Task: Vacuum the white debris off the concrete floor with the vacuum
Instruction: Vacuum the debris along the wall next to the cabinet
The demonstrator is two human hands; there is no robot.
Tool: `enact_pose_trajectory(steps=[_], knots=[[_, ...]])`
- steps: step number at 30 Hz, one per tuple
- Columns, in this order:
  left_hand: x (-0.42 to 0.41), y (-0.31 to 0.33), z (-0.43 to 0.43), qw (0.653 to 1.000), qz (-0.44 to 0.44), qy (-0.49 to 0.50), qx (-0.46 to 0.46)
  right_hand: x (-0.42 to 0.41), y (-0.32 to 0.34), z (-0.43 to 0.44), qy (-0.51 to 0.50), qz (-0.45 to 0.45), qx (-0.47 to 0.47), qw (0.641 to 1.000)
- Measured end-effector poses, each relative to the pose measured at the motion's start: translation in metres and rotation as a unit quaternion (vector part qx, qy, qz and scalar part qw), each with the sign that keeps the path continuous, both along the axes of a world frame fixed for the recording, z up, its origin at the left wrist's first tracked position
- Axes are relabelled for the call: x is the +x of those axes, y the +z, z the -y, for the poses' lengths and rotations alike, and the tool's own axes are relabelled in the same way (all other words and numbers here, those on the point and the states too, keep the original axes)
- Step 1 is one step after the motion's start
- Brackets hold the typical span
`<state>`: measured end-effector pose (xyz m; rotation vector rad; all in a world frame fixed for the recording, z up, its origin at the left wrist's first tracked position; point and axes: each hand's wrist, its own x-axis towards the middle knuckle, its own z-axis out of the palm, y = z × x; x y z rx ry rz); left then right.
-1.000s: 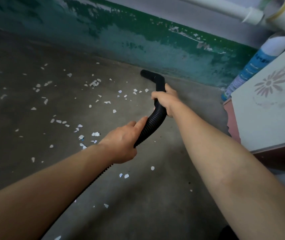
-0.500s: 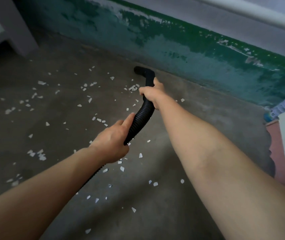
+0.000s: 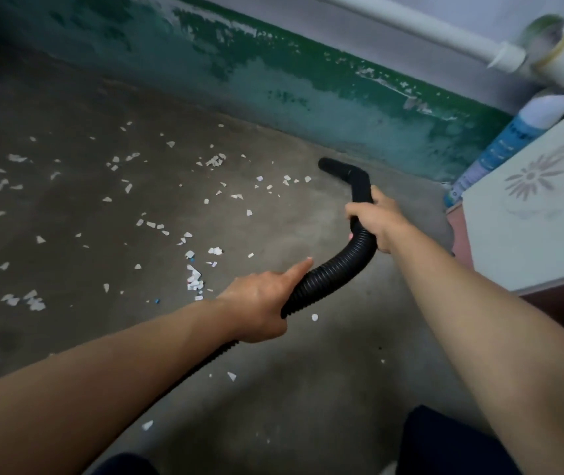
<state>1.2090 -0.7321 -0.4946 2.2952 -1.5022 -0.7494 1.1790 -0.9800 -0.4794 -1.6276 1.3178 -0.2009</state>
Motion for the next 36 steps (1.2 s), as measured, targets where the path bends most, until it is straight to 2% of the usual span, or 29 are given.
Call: enact_pose_trajectory(steps=[3, 9, 17, 26, 32, 36], knots=[[-0.015, 0.007, 0.003, 0.999, -0.021, -0.049, 0.0, -0.024, 0.005, -0.002, 0.019, -0.013, 0.024, 0.999], [-0.012, 0.009, -0.02, 0.998, -0.031, -0.058, 0.007, -0.022, 0.002, -0.026, 0.056, -0.014, 0.033, 0.998], [-0.005, 0.001, -0.064, 1.0, -0.017, -0.006, 0.006, 0.018, -0.016, -0.065, 0.093, 0.008, 0.059, 0.994], [0.022, 0.003, -0.061, 0.996, 0.002, 0.089, -0.001, 0.074, -0.019, -0.066, 0.08, 0.026, 0.036, 0.996], [0.028, -0.007, -0.078, 0.99, 0.008, 0.142, -0.01, 0.114, -0.016, -0.094, 0.186, 0.015, 0.014, 0.982], [0.033, -0.012, -0.081, 0.987, 0.002, 0.158, -0.009, 0.123, -0.031, -0.092, 0.185, 0.015, 0.003, 0.983]])
